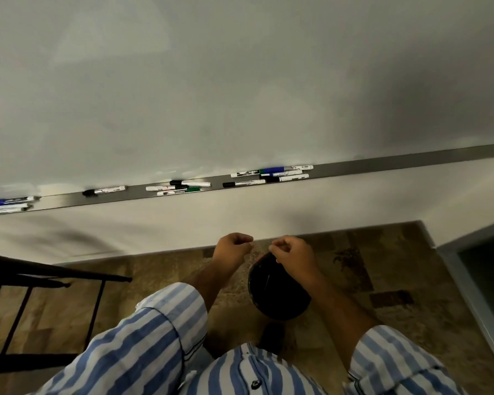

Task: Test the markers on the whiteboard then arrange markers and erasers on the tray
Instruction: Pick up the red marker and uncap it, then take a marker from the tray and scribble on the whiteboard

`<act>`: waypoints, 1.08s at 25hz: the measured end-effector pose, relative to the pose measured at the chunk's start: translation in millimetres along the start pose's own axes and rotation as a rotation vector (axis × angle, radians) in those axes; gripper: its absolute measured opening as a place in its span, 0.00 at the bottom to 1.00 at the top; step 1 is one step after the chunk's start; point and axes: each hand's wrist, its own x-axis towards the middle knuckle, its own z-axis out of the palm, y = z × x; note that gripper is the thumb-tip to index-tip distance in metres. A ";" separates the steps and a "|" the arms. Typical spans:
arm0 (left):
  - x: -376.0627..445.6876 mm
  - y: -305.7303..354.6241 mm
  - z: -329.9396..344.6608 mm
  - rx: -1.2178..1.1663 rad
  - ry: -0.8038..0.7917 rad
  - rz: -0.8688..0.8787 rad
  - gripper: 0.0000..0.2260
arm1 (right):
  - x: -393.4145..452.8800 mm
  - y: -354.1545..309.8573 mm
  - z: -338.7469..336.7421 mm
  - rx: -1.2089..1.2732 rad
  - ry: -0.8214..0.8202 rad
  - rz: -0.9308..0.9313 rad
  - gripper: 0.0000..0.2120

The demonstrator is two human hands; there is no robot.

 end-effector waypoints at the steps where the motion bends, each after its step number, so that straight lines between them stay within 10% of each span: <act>1: 1.7 2.2 -6.8 -0.035 0.017 0.014 0.05 | 4.3 -10.4 5.8 -0.001 -0.017 -0.033 0.06; 15: 63.0 31.7 -121.2 -0.200 0.221 0.055 0.09 | 91.1 -141.2 98.1 -0.048 -0.016 -0.188 0.08; 27: 172.5 57.2 -230.9 0.087 0.179 0.153 0.11 | 161.5 -193.5 180.5 -0.120 0.128 0.057 0.19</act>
